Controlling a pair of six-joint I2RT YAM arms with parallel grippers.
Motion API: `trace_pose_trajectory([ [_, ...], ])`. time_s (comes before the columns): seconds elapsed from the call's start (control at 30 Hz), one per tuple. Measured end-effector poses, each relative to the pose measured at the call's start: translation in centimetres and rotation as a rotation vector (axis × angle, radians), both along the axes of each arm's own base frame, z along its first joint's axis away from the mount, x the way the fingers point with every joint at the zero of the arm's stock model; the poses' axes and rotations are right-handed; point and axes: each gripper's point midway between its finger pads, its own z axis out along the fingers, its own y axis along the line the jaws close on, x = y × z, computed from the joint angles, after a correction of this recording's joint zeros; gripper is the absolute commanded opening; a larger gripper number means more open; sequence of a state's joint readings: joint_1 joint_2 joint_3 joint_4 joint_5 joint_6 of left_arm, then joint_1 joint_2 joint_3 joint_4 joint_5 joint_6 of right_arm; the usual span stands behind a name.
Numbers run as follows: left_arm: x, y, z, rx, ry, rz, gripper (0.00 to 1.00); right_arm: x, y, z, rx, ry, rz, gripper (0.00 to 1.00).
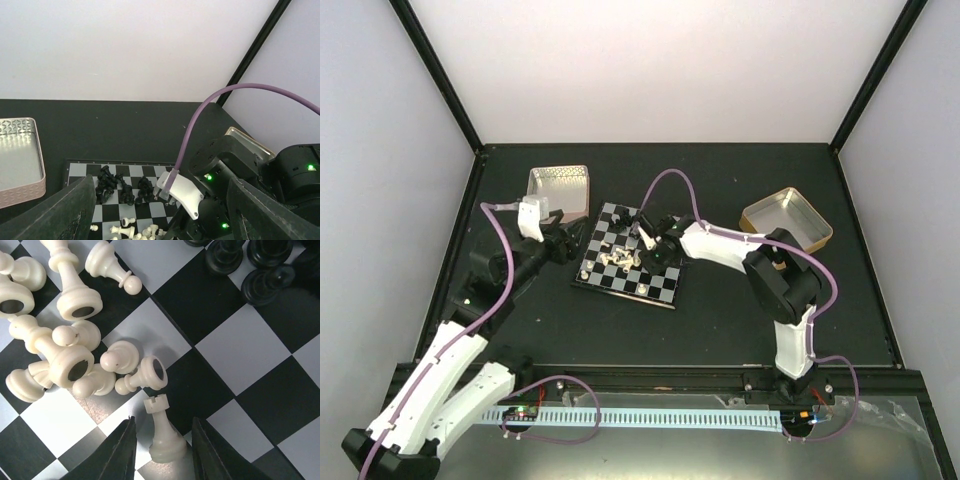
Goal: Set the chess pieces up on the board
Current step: Pick up the chess piece from the chessboard.
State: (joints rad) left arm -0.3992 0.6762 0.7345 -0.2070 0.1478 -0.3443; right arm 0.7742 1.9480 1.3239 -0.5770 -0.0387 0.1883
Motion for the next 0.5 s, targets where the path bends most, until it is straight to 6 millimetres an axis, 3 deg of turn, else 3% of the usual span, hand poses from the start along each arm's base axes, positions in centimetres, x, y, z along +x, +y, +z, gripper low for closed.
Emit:
trace_pose_trajectory([
  [0.5,0.0,-0.5,-1.0,-0.034,0.018,-0.021,0.74,-0.6,0.0,-0.1,-0.024,0.009,-0.01,0.18],
])
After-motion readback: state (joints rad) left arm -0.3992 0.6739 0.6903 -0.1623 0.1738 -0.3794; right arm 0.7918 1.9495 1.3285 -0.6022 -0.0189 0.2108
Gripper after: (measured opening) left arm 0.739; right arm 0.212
